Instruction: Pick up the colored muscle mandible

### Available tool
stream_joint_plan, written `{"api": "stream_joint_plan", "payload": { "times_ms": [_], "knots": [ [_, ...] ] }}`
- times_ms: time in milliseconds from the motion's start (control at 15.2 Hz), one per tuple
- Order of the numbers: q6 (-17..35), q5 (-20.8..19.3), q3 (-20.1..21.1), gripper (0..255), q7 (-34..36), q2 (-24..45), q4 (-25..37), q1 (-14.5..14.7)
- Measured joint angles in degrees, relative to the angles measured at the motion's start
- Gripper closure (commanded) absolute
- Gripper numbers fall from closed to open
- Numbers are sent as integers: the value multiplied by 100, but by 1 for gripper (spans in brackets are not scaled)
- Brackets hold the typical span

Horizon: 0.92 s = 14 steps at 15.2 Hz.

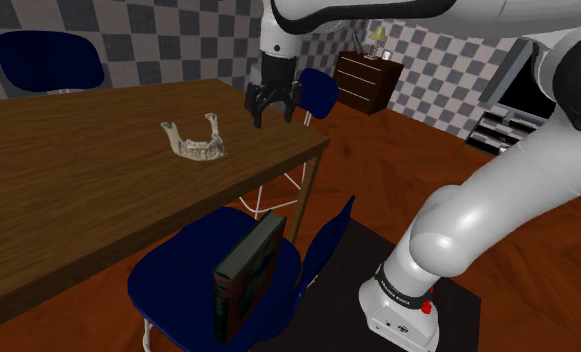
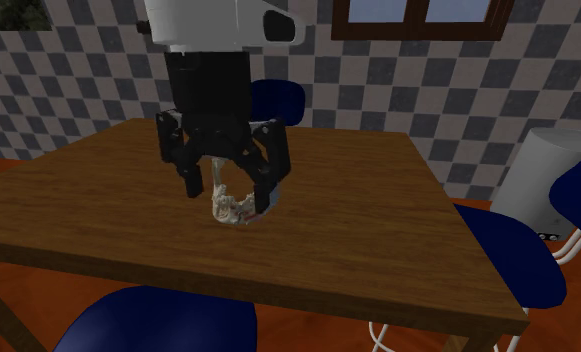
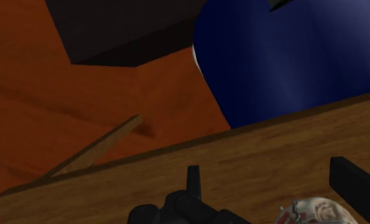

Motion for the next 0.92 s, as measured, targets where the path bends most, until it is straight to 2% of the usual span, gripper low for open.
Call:
{"api": "stream_joint_plan", "payload": {
  "times_ms": [594,924],
  "knots": [
    [337,-245,120,0,698,2051,1610,-29],
    [185,-405,62,0,960,3297,2948,-11]
  ]
}}
